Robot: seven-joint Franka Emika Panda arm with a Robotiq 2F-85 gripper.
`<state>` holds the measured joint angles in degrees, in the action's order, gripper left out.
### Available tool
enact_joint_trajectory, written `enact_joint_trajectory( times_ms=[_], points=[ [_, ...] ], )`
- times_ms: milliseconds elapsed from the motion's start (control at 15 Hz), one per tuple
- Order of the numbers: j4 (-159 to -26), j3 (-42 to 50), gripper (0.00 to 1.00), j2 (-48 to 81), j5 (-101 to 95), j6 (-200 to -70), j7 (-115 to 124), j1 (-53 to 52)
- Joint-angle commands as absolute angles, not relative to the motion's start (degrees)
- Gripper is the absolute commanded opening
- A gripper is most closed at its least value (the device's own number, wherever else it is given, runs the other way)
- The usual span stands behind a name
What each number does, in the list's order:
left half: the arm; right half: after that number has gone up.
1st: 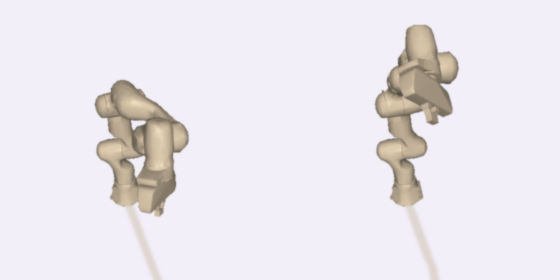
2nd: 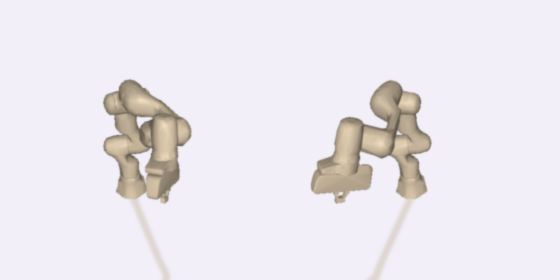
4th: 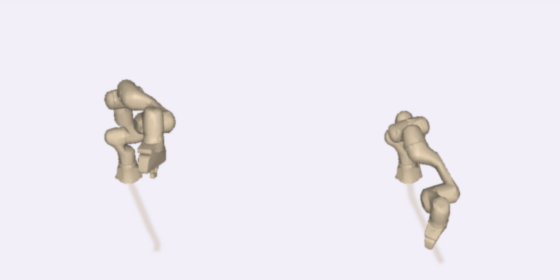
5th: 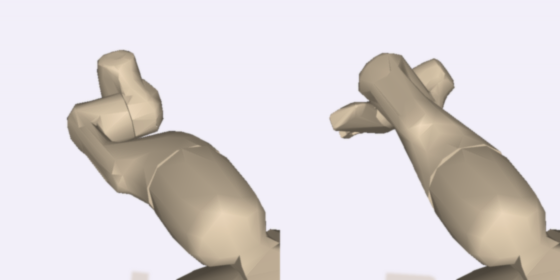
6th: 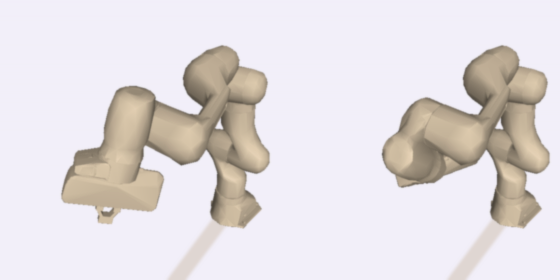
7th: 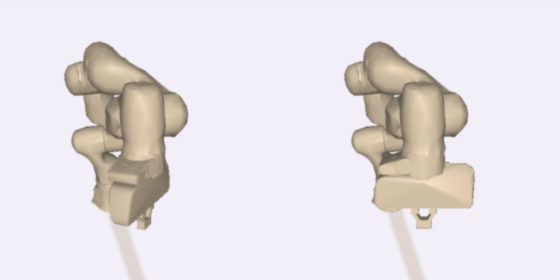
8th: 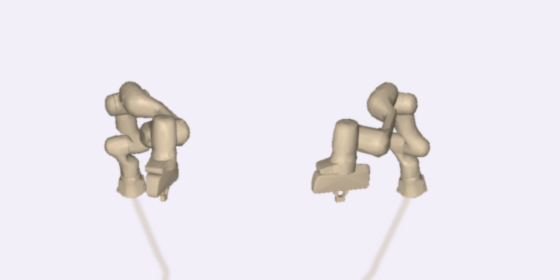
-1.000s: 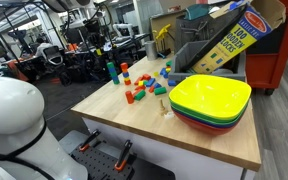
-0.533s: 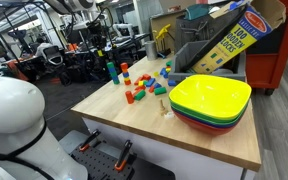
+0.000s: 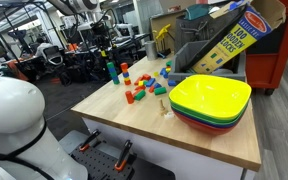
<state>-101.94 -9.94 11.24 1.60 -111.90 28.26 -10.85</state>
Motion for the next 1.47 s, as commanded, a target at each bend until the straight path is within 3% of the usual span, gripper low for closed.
enact_joint_trajectory(
  times_ms=[0,1400],
  points=[
    [-100.05,-8.77,0.08,12.43,1.12,-109.55,26.34,-11.21],
    [-101.23,-8.00,0.08,14.57,1.26,-109.51,24.04,-11.31]
  ],
)
